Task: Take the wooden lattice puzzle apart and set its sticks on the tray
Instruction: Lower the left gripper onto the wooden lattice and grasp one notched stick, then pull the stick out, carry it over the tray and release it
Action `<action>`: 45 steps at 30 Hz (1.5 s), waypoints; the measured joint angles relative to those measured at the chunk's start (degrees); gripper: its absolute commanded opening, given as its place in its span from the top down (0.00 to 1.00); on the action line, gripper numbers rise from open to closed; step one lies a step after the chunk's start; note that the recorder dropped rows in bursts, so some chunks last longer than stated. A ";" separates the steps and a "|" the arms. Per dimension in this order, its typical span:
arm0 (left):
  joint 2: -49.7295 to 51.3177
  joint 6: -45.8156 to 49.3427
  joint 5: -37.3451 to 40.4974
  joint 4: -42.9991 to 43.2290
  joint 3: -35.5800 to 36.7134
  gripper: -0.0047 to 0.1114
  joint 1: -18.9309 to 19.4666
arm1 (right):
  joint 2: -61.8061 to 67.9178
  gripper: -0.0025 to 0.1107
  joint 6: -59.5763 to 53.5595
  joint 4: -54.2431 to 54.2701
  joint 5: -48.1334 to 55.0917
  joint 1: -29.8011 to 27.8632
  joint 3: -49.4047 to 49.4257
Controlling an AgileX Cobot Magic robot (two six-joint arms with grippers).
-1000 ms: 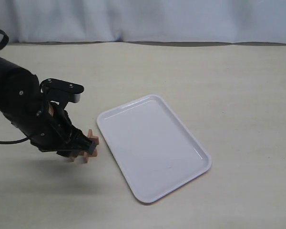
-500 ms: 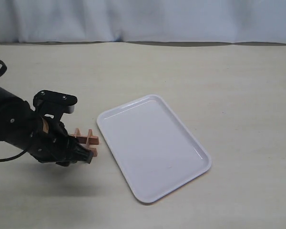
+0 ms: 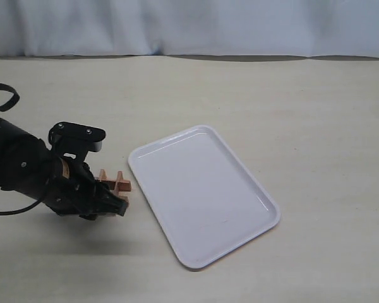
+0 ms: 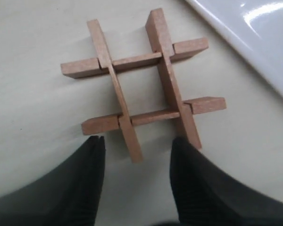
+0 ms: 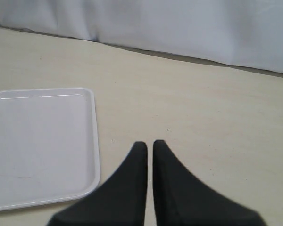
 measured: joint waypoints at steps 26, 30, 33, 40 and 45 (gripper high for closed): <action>-2.41 0.00 0.64 0.90 -0.43 0.96 0.00 | 0.00 0.94 0.00 0.00 0.00 0.00 0.00; -5.84 0.00 5.98 1.26 -2.70 0.96 0.00 | 0.00 0.94 0.00 0.00 0.00 0.00 0.00; -8.88 0.00 9.13 1.26 -4.91 0.96 0.00 | 0.00 0.94 0.00 0.00 0.12 0.00 0.00; -13.24 0.79 5.04 -1.71 -6.29 0.96 -1.76 | 0.00 0.94 0.00 0.00 0.12 0.00 0.00; -8.48 1.29 -2.28 -3.75 -7.51 0.96 -7.63 | 0.00 0.94 0.00 0.00 0.12 0.00 0.00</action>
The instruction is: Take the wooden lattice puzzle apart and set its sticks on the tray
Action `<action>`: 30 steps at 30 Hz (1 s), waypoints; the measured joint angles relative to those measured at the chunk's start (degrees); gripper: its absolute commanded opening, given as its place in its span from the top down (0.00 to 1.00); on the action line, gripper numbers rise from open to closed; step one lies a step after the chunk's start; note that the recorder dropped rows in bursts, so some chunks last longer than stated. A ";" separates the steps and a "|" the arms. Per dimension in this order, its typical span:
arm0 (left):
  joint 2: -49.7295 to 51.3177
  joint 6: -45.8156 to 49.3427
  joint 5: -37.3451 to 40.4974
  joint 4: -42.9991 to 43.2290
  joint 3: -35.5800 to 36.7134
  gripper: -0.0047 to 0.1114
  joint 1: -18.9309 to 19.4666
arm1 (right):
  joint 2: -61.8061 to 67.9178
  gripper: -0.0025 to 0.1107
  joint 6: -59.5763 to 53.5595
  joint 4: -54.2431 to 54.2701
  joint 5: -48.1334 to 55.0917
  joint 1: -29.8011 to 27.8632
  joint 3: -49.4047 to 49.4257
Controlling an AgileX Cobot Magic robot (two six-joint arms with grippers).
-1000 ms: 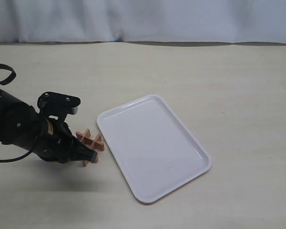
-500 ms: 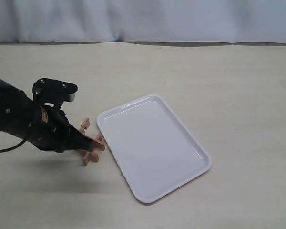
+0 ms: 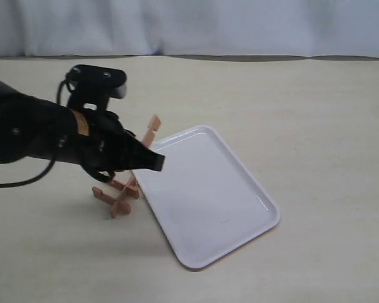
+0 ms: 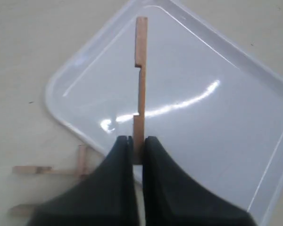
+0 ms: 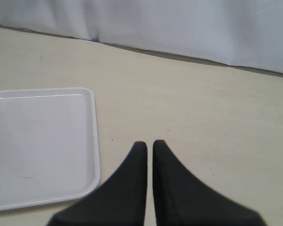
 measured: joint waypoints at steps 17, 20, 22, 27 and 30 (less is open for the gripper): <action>19.58 0.11 7.56 -0.52 -15.11 0.58 -6.98 | 0.00 0.94 0.00 0.00 0.00 0.00 0.00; 18.14 0.11 9.04 0.72 -15.11 0.50 -6.98 | 0.00 0.94 0.00 0.00 0.00 0.00 0.00; 14.62 0.11 11.64 3.31 -15.11 0.51 -6.98 | 0.00 0.94 0.00 0.00 0.00 0.00 0.00; 4.76 -3.07 26.27 16.37 -15.32 0.51 -6.55 | 0.00 0.94 0.00 0.00 0.00 0.00 0.00; 2.02 -3.77 33.21 18.99 -12.34 0.51 -2.61 | 0.00 0.94 0.00 0.00 0.00 0.00 0.00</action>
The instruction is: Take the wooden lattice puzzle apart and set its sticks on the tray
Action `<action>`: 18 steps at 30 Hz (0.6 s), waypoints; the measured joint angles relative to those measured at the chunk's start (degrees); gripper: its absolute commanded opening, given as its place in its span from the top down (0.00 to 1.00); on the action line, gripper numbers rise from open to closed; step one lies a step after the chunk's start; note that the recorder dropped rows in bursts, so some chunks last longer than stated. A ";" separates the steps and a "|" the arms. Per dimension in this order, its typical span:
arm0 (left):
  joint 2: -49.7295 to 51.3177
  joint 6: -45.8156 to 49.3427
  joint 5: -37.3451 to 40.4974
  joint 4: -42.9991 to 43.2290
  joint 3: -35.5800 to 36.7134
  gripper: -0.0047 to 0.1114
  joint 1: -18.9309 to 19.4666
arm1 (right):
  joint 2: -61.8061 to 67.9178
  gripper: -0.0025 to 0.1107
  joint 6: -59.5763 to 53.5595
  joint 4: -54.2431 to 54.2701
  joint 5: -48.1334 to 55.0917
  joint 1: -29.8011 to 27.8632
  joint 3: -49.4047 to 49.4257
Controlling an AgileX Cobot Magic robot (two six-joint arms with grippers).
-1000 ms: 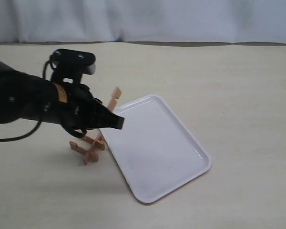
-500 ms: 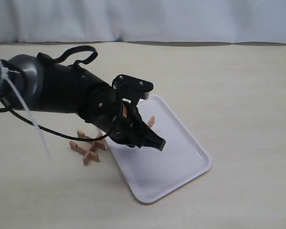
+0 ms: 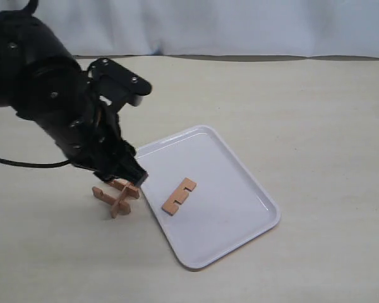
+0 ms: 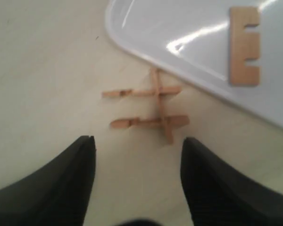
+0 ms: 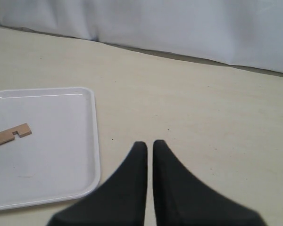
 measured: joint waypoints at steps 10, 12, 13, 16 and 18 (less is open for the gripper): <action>-5.85 6.20 -7.36 -10.63 13.80 0.51 7.51 | 0.00 0.94 0.00 0.00 0.00 0.00 0.00; -5.83 8.17 -9.63 -13.73 15.21 0.51 7.51 | 0.00 0.94 0.00 0.00 0.00 0.00 0.00; -5.83 8.75 -11.37 -15.03 16.10 0.51 7.51 | 0.00 0.94 0.00 0.00 0.00 0.00 0.00; -5.87 9.42 -16.62 -16.95 18.82 0.51 7.51 | 0.00 0.94 0.00 0.00 0.00 0.00 0.00; -5.31 9.74 -19.49 -17.45 20.11 0.51 7.51 | 0.00 0.94 0.00 0.00 0.00 0.00 0.00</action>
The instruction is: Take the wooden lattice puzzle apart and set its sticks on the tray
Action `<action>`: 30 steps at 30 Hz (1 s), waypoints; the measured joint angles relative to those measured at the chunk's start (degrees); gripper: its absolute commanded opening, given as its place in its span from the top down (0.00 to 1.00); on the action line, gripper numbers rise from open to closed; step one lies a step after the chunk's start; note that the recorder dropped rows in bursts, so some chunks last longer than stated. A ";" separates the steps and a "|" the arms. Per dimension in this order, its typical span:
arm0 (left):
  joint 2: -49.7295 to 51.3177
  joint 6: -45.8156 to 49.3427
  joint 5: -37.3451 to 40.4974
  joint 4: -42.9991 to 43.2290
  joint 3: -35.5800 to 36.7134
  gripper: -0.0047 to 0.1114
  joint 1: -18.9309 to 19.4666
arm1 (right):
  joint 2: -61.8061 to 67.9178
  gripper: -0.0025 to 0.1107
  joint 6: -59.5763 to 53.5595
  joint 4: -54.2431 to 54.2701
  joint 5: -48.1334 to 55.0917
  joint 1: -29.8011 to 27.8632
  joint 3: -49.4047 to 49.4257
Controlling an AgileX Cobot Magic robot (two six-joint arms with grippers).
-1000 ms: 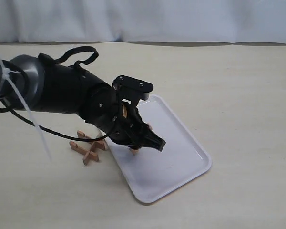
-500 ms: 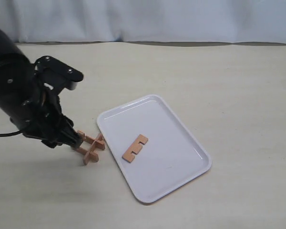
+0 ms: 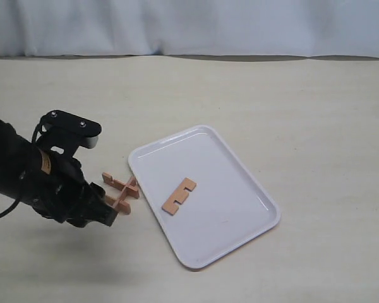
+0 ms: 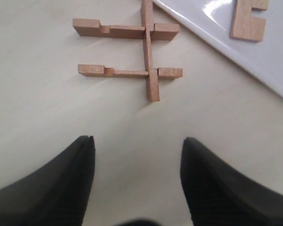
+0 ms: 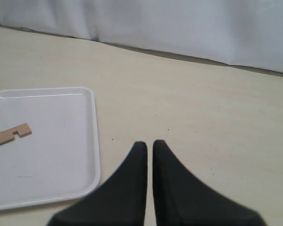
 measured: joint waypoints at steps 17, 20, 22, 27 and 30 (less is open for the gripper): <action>11.48 0.11 -11.72 -2.03 0.50 0.51 0.00 | 0.00 0.94 0.00 0.00 0.00 0.00 0.00; 11.48 0.11 -13.31 -2.03 0.50 0.51 0.00 | 0.00 0.94 0.00 0.00 0.00 0.00 0.00; 11.48 0.11 -14.32 -2.29 0.50 0.51 0.00 | 0.00 0.94 0.00 0.00 0.00 0.00 0.00; 11.48 0.11 -15.80 -3.14 0.50 0.62 0.00 | 0.00 0.94 0.00 0.00 0.00 0.00 0.00; 11.48 0.11 -16.06 -3.37 0.50 0.64 0.00 | 0.00 0.94 0.00 0.00 0.00 0.00 0.00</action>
